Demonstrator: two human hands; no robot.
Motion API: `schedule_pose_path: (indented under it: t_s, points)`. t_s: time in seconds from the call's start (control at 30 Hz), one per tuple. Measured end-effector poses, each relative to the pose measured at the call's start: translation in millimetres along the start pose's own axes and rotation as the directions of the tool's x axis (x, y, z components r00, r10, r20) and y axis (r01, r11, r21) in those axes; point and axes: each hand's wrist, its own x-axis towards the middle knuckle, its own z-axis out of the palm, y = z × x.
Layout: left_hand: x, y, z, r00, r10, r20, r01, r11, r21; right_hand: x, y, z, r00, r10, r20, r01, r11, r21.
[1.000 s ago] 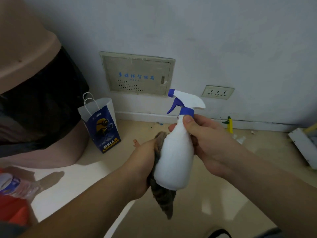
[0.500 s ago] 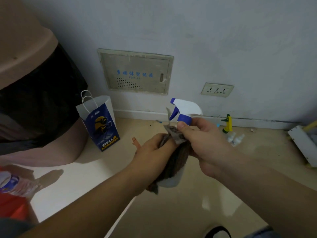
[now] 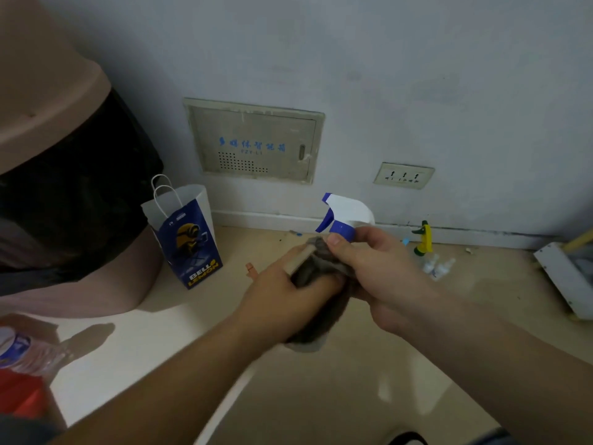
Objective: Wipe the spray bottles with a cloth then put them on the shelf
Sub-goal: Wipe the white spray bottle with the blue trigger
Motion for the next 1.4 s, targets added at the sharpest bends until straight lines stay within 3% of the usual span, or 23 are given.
schedule_pose_path:
  t_s: [0.07, 0.1, 0.13, 0.2, 0.27, 0.3, 0.33, 0.43, 0.5, 0.57, 0.6, 0.63, 0.67, 0.73, 0.77, 0.87, 0.93, 1.0, 1.07, 1.17, 1.4]
  points:
    - [1, 8, -10, 0.956, -0.200, 0.217, 0.252, 0.934, -0.253, 0, -2, -2, 1.000, 0.014, 0.005, -0.014, 1.000, -0.007]
    - [1, 10, -10, 0.939, -0.236, 0.250, 0.300, 0.919, -0.258, 1, -2, -2, 1.000, 0.023, 0.005, -0.023, 1.000, -0.005]
    - [-1, 9, -5, 0.951, -0.242, 0.191, 0.278, 0.941, -0.193, 1, -3, -3, 1.000, 0.030, 0.004, -0.030, 1.000, 0.001]
    - [-7, 6, 11, 0.993, -0.112, -0.043, 0.118, 0.976, 0.181, 1, -3, -4, 0.999, 0.042, -0.004, -0.042, 0.999, 0.023]
    - [-18, 6, 29, 0.979, 0.161, -0.124, -0.051, 0.785, 0.617, 0, -4, -4, 0.999, 0.049, -0.007, -0.048, 0.998, 0.038]
    - [-19, 4, 33, 0.956, 0.265, -0.125, -0.099, 0.694, 0.713, -1, -5, -4, 0.999, 0.044, -0.003, -0.044, 0.998, 0.035]
    - [-19, 2, 32, 0.944, 0.309, -0.116, -0.139, 0.691, 0.710, -2, -6, -4, 0.999, 0.036, 0.003, -0.036, 0.999, 0.032]
    - [-9, -5, 17, 0.973, 0.230, -0.026, -0.194, 0.874, 0.446, -2, -10, -4, 1.000, 0.023, -0.007, -0.023, 0.999, 0.036]
    - [-1, -1, 11, 0.996, 0.013, -0.086, -0.003, 0.993, 0.117, 1, -10, -5, 0.999, 0.037, -0.006, -0.036, 0.999, 0.040]
    - [6, 0, 8, 0.956, -0.265, -0.124, 0.236, 0.949, -0.208, 4, -11, -7, 0.998, 0.058, -0.007, -0.058, 0.997, 0.060]
    - [3, 4, 9, 0.939, -0.319, -0.127, 0.292, 0.937, -0.193, 5, -11, -7, 0.998, 0.059, -0.006, -0.059, 0.996, 0.066]
    - [-3, 5, 12, 0.955, -0.262, -0.138, 0.255, 0.965, -0.067, 6, -12, -8, 0.998, 0.058, -0.001, -0.058, 0.996, 0.071]
    - [-10, 3, 18, 0.984, -0.093, -0.152, 0.111, 0.987, 0.113, 5, -13, -8, 0.998, 0.061, 0.005, -0.061, 0.995, 0.080]
    - [-27, 6, 26, 0.970, 0.233, -0.072, -0.178, 0.878, 0.444, 5, -16, -12, 0.997, 0.074, 0.022, -0.076, 0.989, 0.130]
    - [-29, 3, 26, 0.952, 0.304, -0.025, -0.249, 0.825, 0.508, 6, -17, -14, 0.997, 0.070, 0.032, -0.075, 0.986, 0.150]
    - [-18, -4, 19, 0.966, 0.254, -0.059, -0.226, 0.929, 0.294, 6, -18, -15, 0.998, 0.046, 0.034, -0.049, 0.994, 0.096]
    - [-10, -5, 10, 0.990, 0.019, -0.139, -0.022, 0.999, -0.024, 6, -18, -15, 0.997, 0.053, 0.049, -0.058, 0.992, 0.111]
    - [-8, -6, 2, 0.947, -0.312, -0.075, 0.277, 0.912, -0.301, 6, -21, -19, 0.994, 0.047, 0.103, -0.062, 0.988, 0.143]
    - [-11, -4, -3, 0.881, -0.471, 0.038, 0.434, 0.776, -0.457, 6, -27, -24, 0.987, 0.006, 0.162, -0.035, 0.983, 0.179]
    - [-10, 2, -9, 0.847, -0.527, 0.072, 0.455, 0.648, -0.611, 5, -34, -31, 0.979, -0.042, 0.200, -0.007, 0.971, 0.238]
    - [-11, 10, -7, 0.895, -0.445, 0.038, 0.356, 0.660, -0.661, 4, -31, -33, 0.975, -0.058, 0.214, 0.020, 0.984, 0.178]
